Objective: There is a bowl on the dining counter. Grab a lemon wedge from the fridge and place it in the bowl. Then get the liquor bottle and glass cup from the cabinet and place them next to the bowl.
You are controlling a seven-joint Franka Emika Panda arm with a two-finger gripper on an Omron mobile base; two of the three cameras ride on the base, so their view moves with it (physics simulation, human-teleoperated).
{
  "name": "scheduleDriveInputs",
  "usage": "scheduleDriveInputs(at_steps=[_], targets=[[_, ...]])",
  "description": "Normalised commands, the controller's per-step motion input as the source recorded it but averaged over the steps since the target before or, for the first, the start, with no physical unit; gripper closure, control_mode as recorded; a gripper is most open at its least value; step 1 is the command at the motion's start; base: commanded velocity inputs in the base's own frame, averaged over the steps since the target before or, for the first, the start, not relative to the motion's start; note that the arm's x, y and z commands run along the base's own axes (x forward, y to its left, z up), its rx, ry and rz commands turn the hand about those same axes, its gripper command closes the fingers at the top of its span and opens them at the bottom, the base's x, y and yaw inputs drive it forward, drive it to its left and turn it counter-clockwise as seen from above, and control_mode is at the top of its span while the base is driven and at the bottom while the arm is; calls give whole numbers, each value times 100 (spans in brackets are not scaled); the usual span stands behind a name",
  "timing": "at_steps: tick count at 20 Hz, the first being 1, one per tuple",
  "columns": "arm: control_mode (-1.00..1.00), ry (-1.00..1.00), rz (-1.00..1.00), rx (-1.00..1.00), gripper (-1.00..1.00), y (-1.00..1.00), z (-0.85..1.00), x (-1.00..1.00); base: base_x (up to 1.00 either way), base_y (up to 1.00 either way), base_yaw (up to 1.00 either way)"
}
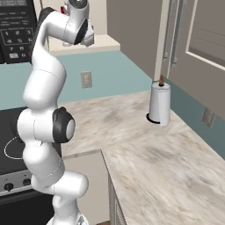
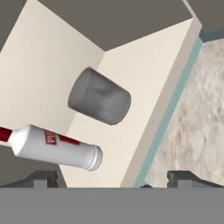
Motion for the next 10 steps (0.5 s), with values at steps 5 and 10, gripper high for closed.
scheduleDriveInputs(at_steps=[5, 10], targets=[[-100, 0, 0, 0, -100, 0, -1, 32, 0, 0, 0], [-100, 0, 0, 0, -100, 0, -1, 29, 0, 0, 0]])
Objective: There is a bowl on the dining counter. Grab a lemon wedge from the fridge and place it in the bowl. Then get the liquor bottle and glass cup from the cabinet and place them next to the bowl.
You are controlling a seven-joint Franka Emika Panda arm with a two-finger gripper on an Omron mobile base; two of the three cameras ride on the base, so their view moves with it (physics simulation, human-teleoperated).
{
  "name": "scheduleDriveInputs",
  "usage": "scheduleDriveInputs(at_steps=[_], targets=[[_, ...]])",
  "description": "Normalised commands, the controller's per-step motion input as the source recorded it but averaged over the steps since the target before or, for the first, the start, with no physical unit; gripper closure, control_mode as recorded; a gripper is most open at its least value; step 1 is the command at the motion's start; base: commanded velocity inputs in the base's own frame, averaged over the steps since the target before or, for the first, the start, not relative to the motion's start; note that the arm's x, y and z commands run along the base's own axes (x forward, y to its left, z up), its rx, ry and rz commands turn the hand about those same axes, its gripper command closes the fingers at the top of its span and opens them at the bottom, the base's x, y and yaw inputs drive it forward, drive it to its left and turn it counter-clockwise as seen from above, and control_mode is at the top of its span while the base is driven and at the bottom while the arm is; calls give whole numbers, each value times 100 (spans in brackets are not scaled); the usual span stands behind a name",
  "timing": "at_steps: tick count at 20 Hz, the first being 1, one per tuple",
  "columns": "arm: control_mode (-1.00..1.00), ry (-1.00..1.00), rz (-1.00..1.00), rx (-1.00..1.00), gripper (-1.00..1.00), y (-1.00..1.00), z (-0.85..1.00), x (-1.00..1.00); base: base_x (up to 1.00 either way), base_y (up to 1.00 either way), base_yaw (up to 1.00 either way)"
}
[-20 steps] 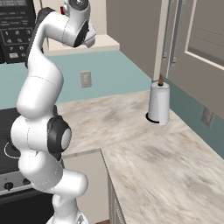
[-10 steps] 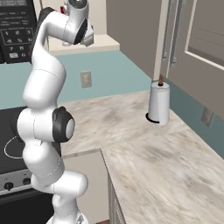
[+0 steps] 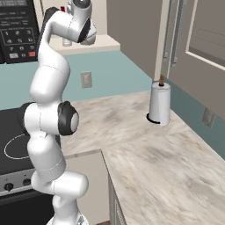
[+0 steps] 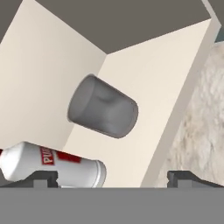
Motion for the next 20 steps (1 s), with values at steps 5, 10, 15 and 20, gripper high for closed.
scheduleDriveInputs(at_steps=[5, 10, 15, 20], targets=[[-100, 0, 0, 0, -100, 0, -8, 23, 0, 0, 0], [-100, 0, 0, 0, -100, 0, -8, 18, 0, 0, 0], [-100, 0, 0, 0, -100, 0, -10, 20, 0, 0, 0], [-100, 0, 0, 0, -100, 0, -6, 23, 0, 0, 0]])
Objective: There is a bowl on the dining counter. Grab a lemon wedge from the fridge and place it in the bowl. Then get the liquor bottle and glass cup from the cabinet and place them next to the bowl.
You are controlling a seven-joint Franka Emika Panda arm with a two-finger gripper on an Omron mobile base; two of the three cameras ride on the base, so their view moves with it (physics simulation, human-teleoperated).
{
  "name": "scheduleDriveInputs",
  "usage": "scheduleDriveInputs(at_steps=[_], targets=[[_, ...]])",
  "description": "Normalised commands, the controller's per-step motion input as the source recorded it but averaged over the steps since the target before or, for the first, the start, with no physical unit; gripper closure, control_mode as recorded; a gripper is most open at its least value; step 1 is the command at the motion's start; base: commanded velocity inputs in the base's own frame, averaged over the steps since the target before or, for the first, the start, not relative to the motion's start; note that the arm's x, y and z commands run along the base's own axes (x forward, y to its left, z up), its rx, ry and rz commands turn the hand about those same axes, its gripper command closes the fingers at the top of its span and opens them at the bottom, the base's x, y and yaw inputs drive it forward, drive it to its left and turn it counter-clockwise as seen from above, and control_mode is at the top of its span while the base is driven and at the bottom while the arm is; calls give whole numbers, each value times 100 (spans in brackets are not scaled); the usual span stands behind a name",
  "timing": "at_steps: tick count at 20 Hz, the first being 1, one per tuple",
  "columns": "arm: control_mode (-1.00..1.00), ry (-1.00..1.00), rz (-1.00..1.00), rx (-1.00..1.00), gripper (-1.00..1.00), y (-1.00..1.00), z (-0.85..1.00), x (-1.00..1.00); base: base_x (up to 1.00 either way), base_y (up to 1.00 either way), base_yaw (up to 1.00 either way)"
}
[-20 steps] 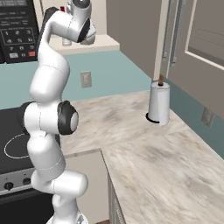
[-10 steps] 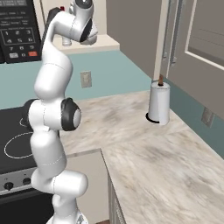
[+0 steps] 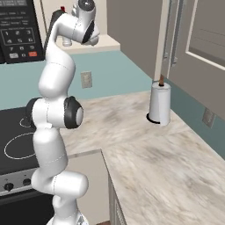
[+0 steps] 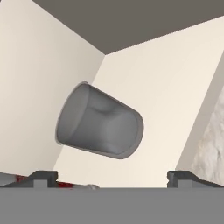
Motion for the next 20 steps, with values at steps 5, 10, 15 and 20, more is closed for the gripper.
scheduleDriveInputs(at_steps=[5, 10, 15, 20], targets=[[-100, 0, 0, 0, -100, 0, -2, 30, 0, 0, 0], [-100, 0, 0, 1, -100, 0, 0, 29, 0, 0, 0], [-100, 0, 0, 1, -100, 0, 0, 28, 0, 0, 0], [-100, 0, 0, 1, -100, 0, 0, 20, 0, 0, 0]])
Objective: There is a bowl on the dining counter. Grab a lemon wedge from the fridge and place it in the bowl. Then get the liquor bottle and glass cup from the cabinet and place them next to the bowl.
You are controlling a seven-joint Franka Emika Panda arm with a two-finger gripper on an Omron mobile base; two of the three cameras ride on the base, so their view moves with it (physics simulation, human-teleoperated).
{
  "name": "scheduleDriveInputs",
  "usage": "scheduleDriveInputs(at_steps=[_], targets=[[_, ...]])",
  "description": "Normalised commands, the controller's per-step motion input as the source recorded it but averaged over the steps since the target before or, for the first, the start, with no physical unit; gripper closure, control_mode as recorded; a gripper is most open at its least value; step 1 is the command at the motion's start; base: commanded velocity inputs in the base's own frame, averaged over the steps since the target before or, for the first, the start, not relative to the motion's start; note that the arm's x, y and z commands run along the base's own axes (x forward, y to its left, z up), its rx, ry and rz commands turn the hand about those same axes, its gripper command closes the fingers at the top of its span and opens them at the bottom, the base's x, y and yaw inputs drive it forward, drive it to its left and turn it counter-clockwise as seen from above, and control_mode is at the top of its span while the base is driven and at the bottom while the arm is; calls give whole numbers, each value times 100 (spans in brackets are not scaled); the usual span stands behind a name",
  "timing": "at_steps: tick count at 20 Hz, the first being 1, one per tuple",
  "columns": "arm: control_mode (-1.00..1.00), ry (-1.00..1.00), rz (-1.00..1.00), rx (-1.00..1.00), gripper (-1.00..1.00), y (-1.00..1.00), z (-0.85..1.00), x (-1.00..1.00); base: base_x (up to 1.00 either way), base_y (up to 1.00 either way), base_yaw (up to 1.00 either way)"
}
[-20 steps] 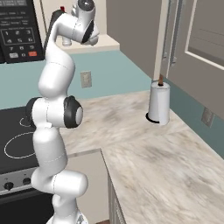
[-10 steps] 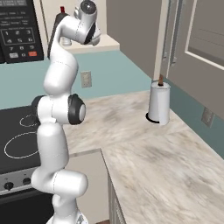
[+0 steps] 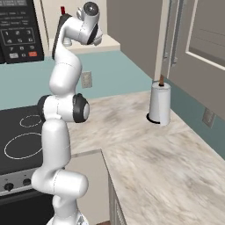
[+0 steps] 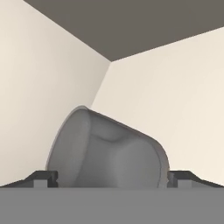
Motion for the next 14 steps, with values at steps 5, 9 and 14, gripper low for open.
scheduleDriveInputs(at_steps=[5, 9, 14], targets=[[-100, 0, 0, 1, -100, 0, 0, 8, 0, 0, 0], [-100, 0, 0, 0, -100, 0, -7, 0, 0, 0, 0], [-100, 1, 0, 0, -100, 0, -24, 0, 0, 0, 0]])
